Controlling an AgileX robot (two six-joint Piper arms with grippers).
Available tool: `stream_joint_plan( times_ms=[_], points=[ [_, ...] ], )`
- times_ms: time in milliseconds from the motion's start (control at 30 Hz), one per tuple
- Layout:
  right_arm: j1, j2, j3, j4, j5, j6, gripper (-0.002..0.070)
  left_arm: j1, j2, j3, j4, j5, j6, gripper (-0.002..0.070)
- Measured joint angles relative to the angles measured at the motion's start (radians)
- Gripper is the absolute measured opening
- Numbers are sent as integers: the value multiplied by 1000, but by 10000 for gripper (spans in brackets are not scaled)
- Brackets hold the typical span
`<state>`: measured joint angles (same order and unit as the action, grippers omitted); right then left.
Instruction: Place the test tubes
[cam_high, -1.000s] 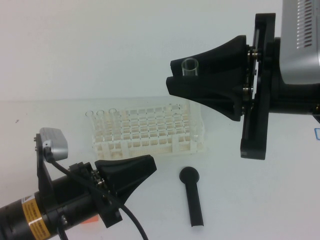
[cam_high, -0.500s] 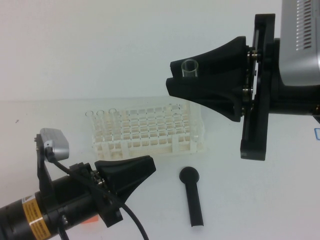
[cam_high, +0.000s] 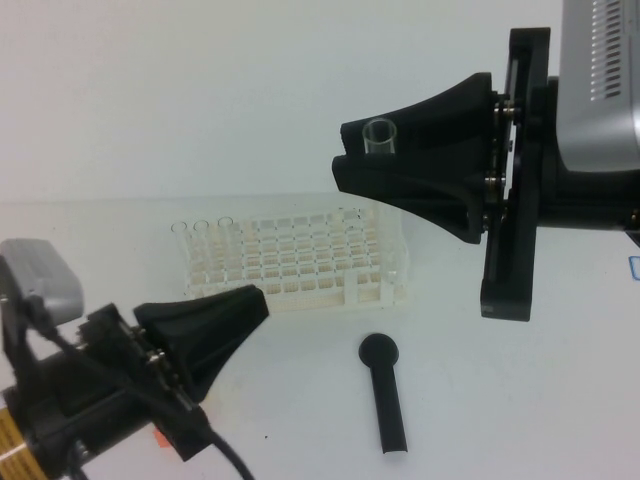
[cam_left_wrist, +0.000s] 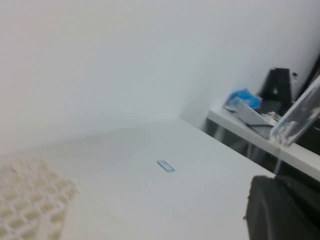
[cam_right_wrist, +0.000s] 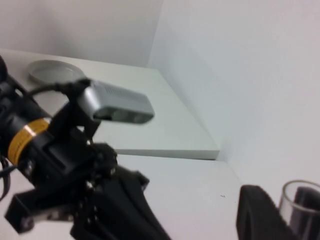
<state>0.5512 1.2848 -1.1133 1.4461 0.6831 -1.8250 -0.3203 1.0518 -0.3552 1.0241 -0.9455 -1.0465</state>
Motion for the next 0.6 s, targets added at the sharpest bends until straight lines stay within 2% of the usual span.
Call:
stream_joint_plan(
  times_ms=[167,300,600],
  points=[
    [0,0,0,-2,4,0,120,0,-163,0,3,94,0,-1],
    [0,0,0,-2,8,2,120,0,-250,0,3,106,0,-1],
    [0,0,0,-5,35,29,120,0,-273,0,5,122,0,-1]
  ],
)
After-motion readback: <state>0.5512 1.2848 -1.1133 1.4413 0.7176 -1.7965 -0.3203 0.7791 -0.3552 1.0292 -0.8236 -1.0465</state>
